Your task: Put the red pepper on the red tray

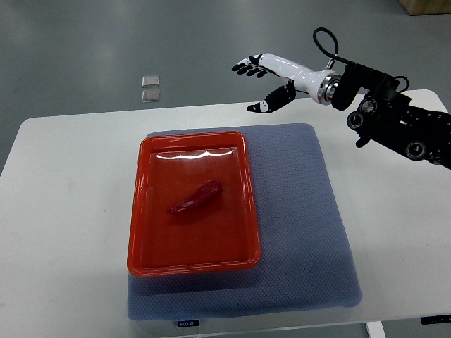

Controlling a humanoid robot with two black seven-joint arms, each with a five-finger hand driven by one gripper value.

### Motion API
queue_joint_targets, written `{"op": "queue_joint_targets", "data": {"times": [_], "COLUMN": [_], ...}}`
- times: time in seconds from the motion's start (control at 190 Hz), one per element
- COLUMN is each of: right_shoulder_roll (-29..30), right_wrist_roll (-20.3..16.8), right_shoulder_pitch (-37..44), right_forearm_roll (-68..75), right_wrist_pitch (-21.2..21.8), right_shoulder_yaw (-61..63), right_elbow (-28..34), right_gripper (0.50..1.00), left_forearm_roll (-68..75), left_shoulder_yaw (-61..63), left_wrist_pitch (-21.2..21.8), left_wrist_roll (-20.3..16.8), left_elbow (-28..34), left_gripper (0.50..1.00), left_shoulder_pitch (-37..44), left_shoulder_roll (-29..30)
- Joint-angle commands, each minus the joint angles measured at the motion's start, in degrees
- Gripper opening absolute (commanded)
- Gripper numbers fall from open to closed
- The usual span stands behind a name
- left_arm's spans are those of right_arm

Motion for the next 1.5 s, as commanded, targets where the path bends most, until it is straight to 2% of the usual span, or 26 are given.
{"op": "queue_joint_targets", "data": {"times": [0.0,0.147,0.421,0.563,0.61,0.747,0.836,0.957,1.078,1.32,1.404,1.494], "right_shoulder_roll": [0.13,2.59,14.1,18.85,20.25,20.43,20.43,20.43,20.43,20.43,20.43,20.43], "right_wrist_roll": [-2.98,-6.5,-11.06,-11.33,-11.33,-11.33,-10.28,-7.55,-4.47,5.28,5.72,5.72], "right_shoulder_pitch": [-5.15,-12.01,-22.55,-25.37,-26.33,-27.83,-28.8,-29.5,-29.94,-30.29,-30.38,-30.91], "right_forearm_roll": [2.19,3.95,3.42,3.69,3.86,4.57,6.85,10.54,11.51,11.51,11.33,11.33], "right_wrist_pitch": [1.32,1.58,4.65,7.03,7.64,7.29,6.59,3.96,3.69,3.6,3.69,3.69], "right_shoulder_yaw": [10.86,23.8,45.94,53.15,55.61,59.74,60.18,60.09,60.09,59.13,58.43,55.79], "right_elbow": [-0.05,-0.05,-0.05,-0.05,-0.13,-0.05,-0.13,-0.05,-0.05,-0.05,-0.22,-0.31], "right_gripper": [0.821,0.823,0.823,0.823,0.84,0.858,0.887,0.889,0.889,0.889,0.915,0.915], "left_forearm_roll": [0.0,0.0,0.0,0.0,0.0,0.0,0.0,0.0,0.0,0.0,0.0,0.0], "left_shoulder_yaw": [0.0,0.0,0.0,0.0,0.0,0.0,0.0,0.0,0.0,0.0,0.0,0.0], "left_wrist_pitch": [0.0,0.0,0.0,0.0,0.0,0.0,0.0,0.0,0.0,0.0,0.0,0.0], "left_wrist_roll": [0.0,0.0,0.0,0.0,0.0,0.0,0.0,0.0,0.0,0.0,0.0,0.0], "left_elbow": [0.0,0.0,0.0,0.0,0.0,0.0,0.0,0.0,0.0,0.0,0.0,0.0], "left_gripper": [1.0,1.0,1.0,1.0,1.0,1.0,1.0,1.0,1.0,1.0,1.0,1.0], "left_shoulder_pitch": [-0.01,0.08,-0.01,-0.01,-0.01,-0.01,-0.01,-0.01,-0.01,-0.01,-0.01,-0.01], "left_shoulder_roll": [0.0,0.0,0.0,0.0,0.0,0.0,0.0,0.0,0.0,0.0,0.0,0.0]}}
